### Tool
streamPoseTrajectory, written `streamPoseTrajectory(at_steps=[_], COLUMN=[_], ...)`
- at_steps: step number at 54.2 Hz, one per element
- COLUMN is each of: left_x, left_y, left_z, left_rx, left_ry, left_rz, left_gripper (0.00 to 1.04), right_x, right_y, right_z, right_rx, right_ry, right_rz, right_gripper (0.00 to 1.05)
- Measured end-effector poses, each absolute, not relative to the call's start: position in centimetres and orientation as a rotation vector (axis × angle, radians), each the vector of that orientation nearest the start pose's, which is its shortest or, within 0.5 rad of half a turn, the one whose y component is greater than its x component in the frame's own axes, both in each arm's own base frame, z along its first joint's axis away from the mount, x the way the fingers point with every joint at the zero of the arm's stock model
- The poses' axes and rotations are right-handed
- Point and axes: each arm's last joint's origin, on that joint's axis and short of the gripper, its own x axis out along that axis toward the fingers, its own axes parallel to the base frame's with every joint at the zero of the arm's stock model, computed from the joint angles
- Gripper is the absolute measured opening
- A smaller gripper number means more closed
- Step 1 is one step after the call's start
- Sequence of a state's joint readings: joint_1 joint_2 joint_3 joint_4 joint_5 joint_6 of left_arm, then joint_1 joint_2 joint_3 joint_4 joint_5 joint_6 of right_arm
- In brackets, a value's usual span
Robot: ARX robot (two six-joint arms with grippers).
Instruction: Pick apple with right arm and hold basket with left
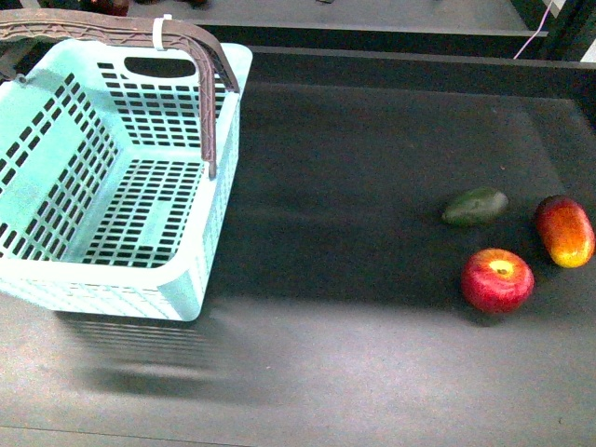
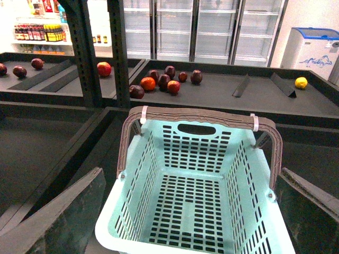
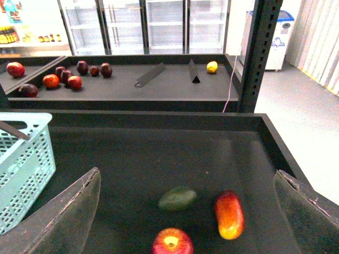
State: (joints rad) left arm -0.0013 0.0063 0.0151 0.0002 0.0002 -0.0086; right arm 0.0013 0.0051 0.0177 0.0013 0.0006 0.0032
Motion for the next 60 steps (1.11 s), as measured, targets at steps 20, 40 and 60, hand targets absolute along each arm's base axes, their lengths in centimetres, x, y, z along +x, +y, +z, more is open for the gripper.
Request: streamPoseTrajectory(at_steps=[20,40,60], left_x=[11.4,18.4,27.2], left_y=[-0.6,-1.4,-2.4], left_z=[16.1,19.3,17.2], left_rx=[-0.305,-0.654,-0.98], left_ry=[0.353,0.353,0.474], left_rz=[0.038,-0.021,0.175], left_gripper=[0.98,0.98,0.98], right_x=[9.7,9.7,9.7], right_y=[0.0,0.0,0.0], right_z=[16.9,16.9,16.9], right_rx=[0.003,0.003,0.003], right_ry=[-0.014,-0.014,-0.014], right_rz=[0.001,0.001,0.001], right_gripper=[0.96,0.96,0.96])
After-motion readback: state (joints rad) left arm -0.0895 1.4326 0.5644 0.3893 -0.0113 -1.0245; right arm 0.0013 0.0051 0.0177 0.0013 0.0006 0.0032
